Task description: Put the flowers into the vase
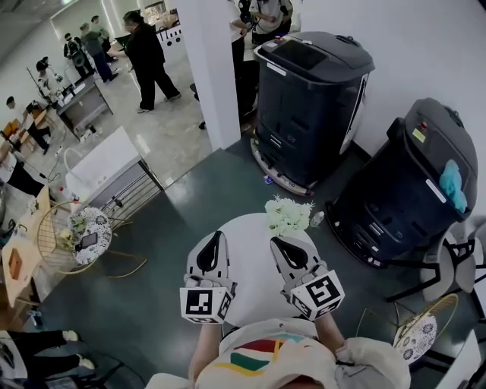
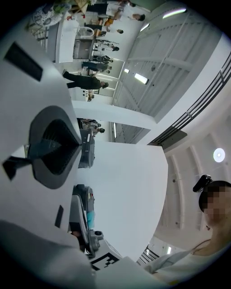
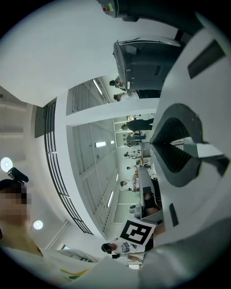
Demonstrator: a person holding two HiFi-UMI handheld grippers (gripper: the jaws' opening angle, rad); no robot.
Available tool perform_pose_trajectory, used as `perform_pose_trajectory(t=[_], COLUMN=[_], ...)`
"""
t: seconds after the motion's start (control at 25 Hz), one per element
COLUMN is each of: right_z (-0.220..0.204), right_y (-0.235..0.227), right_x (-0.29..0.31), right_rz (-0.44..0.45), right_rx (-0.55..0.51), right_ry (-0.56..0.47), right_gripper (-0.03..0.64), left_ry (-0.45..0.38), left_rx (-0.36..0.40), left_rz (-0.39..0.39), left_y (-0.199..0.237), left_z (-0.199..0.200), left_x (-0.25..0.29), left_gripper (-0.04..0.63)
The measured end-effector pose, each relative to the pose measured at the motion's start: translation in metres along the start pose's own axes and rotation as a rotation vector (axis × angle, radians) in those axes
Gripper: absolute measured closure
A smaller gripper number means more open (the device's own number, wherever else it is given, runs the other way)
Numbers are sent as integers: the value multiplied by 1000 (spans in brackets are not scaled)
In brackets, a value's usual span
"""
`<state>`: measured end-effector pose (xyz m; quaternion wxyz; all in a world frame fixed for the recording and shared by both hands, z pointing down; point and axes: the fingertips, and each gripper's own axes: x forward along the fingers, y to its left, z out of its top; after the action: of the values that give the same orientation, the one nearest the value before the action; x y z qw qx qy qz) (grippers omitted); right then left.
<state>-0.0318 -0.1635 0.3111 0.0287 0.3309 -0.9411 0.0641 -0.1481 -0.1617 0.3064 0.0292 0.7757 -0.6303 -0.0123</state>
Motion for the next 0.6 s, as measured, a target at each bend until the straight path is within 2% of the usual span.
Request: perform_pose_trajectory(t=[0.6], right_z=[-8], right_y=[13], right_x=[14], right_rz=[64], right_rx=[-21], right_ry=[38], right_gripper=[607], left_ry=[6], left_rx=[-21], left_rz=[-6], left_y=[3], left_z=[-5], left_x=[7], left_gripper=[588])
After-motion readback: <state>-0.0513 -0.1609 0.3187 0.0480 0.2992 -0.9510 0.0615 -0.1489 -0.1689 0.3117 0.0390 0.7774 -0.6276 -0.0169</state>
